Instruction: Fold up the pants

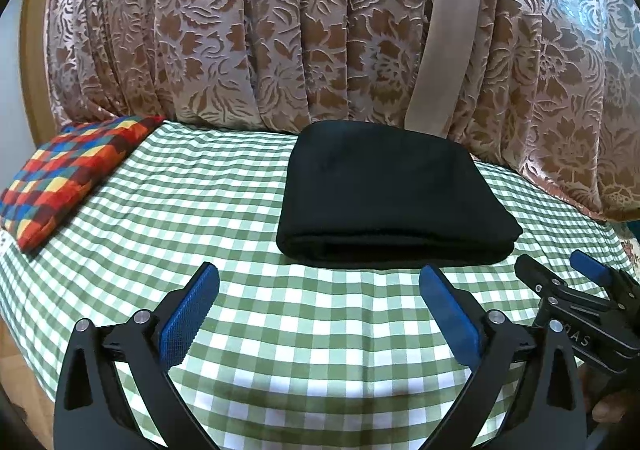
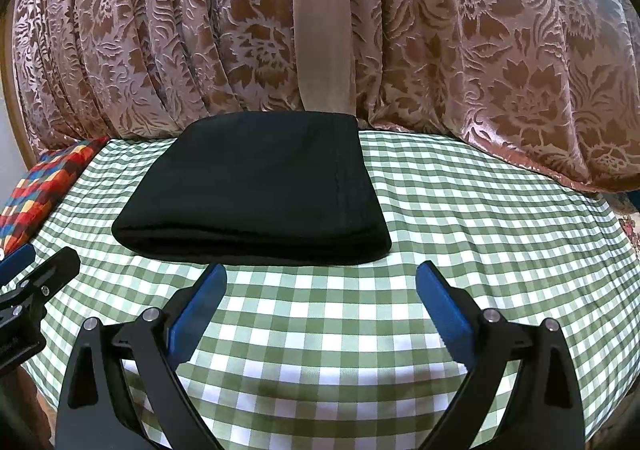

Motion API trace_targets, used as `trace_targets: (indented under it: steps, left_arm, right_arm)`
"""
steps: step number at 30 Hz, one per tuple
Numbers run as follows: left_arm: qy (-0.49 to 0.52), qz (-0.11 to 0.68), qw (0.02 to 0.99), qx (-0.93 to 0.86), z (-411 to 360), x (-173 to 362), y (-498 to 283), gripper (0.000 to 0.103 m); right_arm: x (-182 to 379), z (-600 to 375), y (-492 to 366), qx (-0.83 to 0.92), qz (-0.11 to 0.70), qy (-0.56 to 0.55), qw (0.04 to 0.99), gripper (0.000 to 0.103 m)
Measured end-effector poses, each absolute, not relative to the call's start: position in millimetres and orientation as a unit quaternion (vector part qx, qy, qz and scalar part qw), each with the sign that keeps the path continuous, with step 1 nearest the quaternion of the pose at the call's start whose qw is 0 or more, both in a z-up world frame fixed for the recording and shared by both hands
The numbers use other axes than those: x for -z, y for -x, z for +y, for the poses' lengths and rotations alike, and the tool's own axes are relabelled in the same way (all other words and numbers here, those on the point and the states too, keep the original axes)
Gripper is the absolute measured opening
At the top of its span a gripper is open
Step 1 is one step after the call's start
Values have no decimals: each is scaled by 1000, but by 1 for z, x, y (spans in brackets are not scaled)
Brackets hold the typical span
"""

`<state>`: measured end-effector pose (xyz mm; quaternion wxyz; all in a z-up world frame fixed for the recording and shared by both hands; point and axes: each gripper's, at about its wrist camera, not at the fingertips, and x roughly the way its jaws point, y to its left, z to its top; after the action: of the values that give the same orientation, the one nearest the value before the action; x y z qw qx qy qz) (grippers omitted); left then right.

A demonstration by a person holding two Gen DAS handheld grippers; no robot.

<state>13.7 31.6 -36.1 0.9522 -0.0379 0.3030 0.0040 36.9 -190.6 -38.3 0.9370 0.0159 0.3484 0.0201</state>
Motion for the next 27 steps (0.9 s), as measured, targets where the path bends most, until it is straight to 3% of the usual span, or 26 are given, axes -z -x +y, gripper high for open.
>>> trace_targets:
  steps: [27]
  left_arm:
    - [40, 286, 957, -29, 41, 25, -9, 99]
  right_arm:
    - [33, -186, -32, -22, 345, -15, 938, 96]
